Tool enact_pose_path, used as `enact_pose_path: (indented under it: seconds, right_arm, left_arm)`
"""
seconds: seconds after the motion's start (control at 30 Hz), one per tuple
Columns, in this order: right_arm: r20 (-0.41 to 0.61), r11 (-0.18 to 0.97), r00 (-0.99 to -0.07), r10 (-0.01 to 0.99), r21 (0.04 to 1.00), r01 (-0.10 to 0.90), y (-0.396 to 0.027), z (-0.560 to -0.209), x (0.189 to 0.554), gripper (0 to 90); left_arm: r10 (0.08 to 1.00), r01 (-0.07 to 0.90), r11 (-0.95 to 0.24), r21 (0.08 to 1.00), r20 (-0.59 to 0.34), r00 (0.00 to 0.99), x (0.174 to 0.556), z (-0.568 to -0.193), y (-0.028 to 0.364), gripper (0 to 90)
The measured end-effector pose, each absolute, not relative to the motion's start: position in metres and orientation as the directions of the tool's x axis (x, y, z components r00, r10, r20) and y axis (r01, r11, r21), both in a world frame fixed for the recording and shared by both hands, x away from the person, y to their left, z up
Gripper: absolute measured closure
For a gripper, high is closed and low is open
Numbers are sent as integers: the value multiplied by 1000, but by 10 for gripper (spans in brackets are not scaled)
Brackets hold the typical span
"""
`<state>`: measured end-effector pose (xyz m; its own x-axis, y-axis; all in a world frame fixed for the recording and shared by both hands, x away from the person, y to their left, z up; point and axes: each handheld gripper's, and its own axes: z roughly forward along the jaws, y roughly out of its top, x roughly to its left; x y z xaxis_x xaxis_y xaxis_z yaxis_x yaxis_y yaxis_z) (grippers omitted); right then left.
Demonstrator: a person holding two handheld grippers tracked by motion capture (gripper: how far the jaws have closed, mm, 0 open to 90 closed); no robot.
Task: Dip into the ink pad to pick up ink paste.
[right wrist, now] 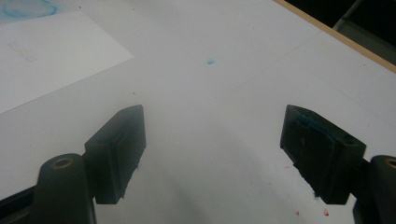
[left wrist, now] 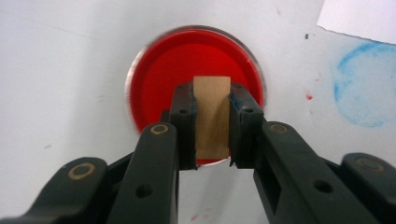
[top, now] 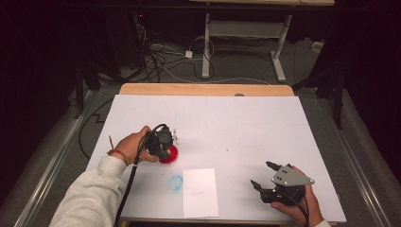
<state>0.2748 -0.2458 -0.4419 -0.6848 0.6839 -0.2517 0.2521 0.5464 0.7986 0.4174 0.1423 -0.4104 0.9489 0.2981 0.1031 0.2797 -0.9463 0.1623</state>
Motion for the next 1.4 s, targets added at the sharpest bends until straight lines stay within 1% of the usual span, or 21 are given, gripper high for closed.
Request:
enact_pose_path:
  seconds: [0.13, 0.27, 0.37, 0.57, 0.73, 1.0, 1.4]
  right_arm:
    - [-251, 545, -685, 684, 800, 251, -246, -442, 274, 228]
    - [-251, 550, -690, 679, 796, 252, -245, -442, 275, 228]
    - [-250, 553, -693, 676, 794, 253, -245, -442, 275, 228]
    - [-248, 555, -695, 675, 792, 256, -245, -443, 275, 227]
    - [-250, 560, -698, 671, 787, 257, -245, -444, 275, 227]
    - [-246, 563, -702, 669, 784, 261, -244, -444, 275, 228]
    - [-250, 566, -701, 668, 782, 261, -244, -445, 275, 228]
  left_arm:
    - [315, 288, -937, 199, 120, 942, 415, -395, 146, 734]
    - [314, 290, -940, 180, 127, 941, 414, -391, 146, 734]
    - [325, 303, -935, 184, 105, 940, 415, -396, 146, 734]
    - [305, 291, -946, 142, 95, 947, 418, -407, 139, 734]
    - [295, 282, -949, 140, 85, 952, 419, -413, 137, 734]
    - [295, 287, -952, 108, 62, 954, 421, -425, 135, 734]
    - [290, 285, -955, 82, 51, 956, 424, -426, 131, 735]
